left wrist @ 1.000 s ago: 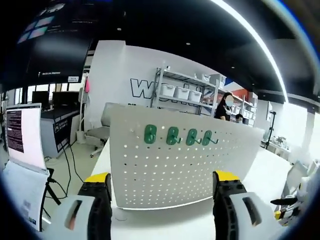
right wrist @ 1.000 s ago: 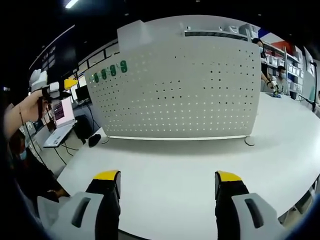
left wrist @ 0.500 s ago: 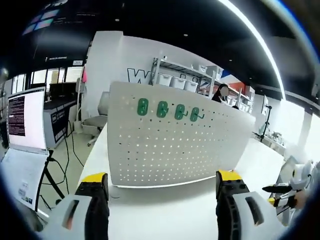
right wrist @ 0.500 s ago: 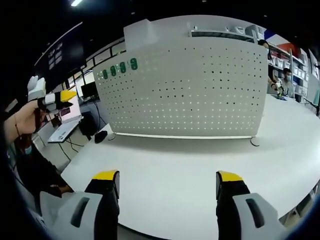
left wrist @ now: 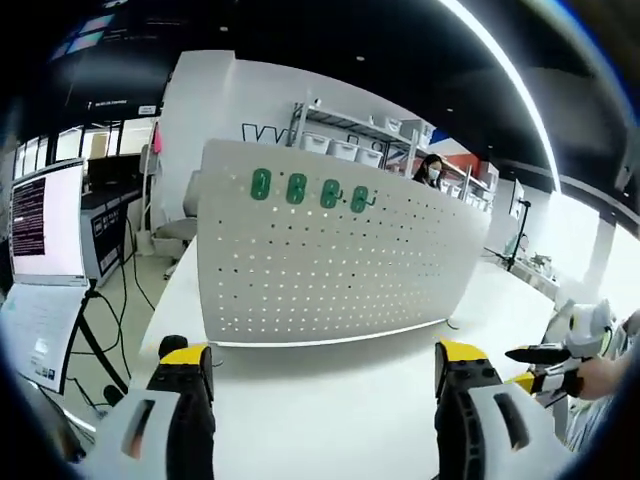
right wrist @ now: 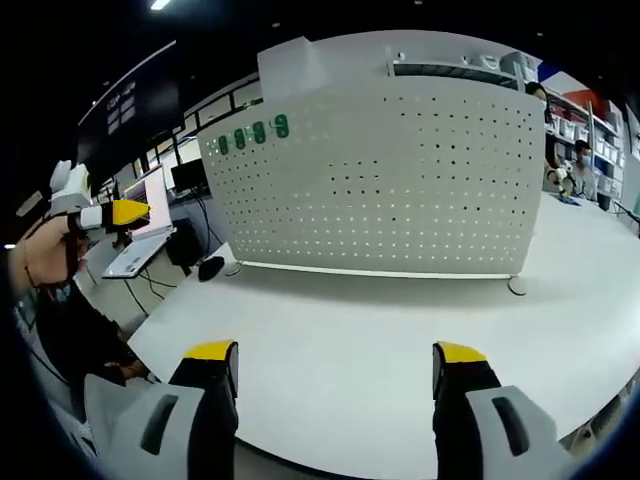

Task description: Insert the hook assembly into the mounting plate slot until the hook locks in place.

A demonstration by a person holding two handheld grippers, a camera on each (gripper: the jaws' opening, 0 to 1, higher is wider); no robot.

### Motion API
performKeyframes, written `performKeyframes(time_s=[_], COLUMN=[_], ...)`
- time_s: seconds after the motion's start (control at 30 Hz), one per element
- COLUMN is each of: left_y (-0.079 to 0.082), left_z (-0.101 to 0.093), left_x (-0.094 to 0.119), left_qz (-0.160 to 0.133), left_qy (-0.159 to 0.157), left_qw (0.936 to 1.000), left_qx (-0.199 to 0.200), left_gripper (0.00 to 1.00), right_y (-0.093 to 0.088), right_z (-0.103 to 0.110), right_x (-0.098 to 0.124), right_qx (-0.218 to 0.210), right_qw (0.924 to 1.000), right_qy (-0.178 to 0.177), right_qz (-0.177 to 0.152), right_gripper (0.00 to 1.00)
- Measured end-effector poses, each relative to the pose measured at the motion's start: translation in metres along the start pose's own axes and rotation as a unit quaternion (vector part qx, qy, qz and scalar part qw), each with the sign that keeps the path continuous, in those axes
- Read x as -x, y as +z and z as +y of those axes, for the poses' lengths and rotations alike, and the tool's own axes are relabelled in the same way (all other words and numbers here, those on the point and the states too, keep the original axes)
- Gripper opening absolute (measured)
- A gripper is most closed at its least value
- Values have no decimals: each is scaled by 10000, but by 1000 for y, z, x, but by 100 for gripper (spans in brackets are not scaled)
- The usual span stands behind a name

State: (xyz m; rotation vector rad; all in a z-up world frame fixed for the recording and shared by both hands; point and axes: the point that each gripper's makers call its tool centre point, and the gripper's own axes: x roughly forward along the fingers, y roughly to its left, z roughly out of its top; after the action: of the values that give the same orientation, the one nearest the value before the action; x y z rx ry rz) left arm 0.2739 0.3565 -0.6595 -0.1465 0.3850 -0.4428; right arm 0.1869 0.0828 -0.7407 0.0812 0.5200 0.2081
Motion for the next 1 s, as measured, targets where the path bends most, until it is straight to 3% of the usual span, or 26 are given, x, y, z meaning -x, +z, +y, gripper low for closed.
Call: performKeyframes(time_s=[0.13, 0.5, 1.0], left_y=[-10, -34, -65], left_z=[-8, -8, -31], left_x=[6, 20, 31], left_qz=[11, 113, 319], left_qy=[-57, 1, -123], left_qw=[9999, 9995, 9983], left_qx=[82, 304, 467], left_gripper=[95, 97, 100], right_y=[0, -3, -7], right_z=[1, 2, 5], right_x=[0, 1, 2], right_qx=[0, 4, 63], right_qw=[10000, 10000, 9999], right_qy=[34, 70, 129], right_qz=[8, 19, 75], right_gripper=[76, 76, 77])
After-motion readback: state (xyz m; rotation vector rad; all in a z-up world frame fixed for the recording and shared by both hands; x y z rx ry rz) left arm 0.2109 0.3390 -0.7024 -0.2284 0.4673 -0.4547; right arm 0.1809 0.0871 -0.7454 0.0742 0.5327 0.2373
